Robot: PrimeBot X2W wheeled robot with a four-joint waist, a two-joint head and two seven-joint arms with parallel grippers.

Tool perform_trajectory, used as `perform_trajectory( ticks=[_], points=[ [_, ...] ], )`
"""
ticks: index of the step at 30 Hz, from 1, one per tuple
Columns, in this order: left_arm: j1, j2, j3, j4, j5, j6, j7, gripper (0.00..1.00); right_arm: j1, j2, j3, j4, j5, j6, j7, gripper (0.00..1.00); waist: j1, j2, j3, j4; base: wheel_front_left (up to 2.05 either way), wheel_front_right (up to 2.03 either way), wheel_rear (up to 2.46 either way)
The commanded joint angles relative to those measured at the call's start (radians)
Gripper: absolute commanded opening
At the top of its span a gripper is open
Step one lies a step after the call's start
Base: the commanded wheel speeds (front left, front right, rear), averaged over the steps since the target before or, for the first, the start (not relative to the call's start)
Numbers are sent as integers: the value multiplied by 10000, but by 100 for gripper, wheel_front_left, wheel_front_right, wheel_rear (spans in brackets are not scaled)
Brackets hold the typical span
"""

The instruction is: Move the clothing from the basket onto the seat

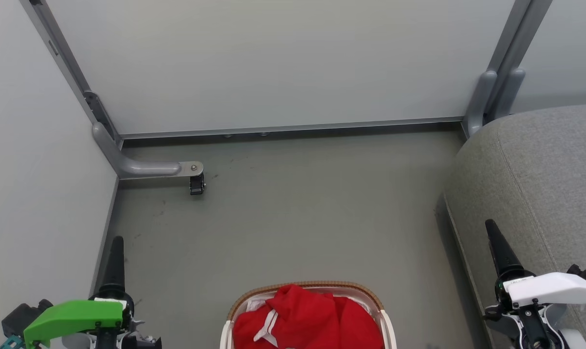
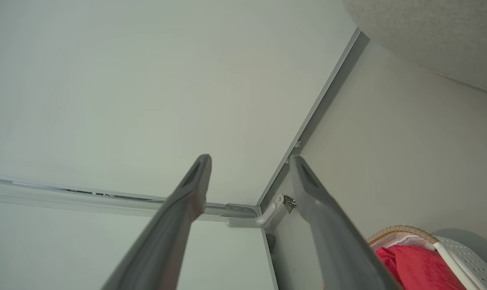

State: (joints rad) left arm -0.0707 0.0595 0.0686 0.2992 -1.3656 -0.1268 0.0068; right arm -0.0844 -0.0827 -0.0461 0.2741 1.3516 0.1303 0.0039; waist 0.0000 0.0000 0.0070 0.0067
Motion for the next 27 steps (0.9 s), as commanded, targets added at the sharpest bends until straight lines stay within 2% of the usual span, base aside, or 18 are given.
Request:
perform_trajectory(
  ticks=[1, 15, 27],
  points=[
    [-220, 161, -28, -73, 557, -17, -124, 100, -301, -99, 13, -62, -518, 8, -118, 100, 0, 0, 1, 3, 0, 0, 0],
    [-151, 421, -563, 115, 3801, -24, -643, 100, -473, -251, 467, 187, -3416, 7, -632, 100, 0, 0, 10, 23, 0, 0, 0],
    [115, 358, -709, 113, 6004, -30, -1028, 100, -422, -276, 875, 304, -5255, 7, -1022, 100, 0, 0, 24, 14, 0, 0, 0]
  ],
)
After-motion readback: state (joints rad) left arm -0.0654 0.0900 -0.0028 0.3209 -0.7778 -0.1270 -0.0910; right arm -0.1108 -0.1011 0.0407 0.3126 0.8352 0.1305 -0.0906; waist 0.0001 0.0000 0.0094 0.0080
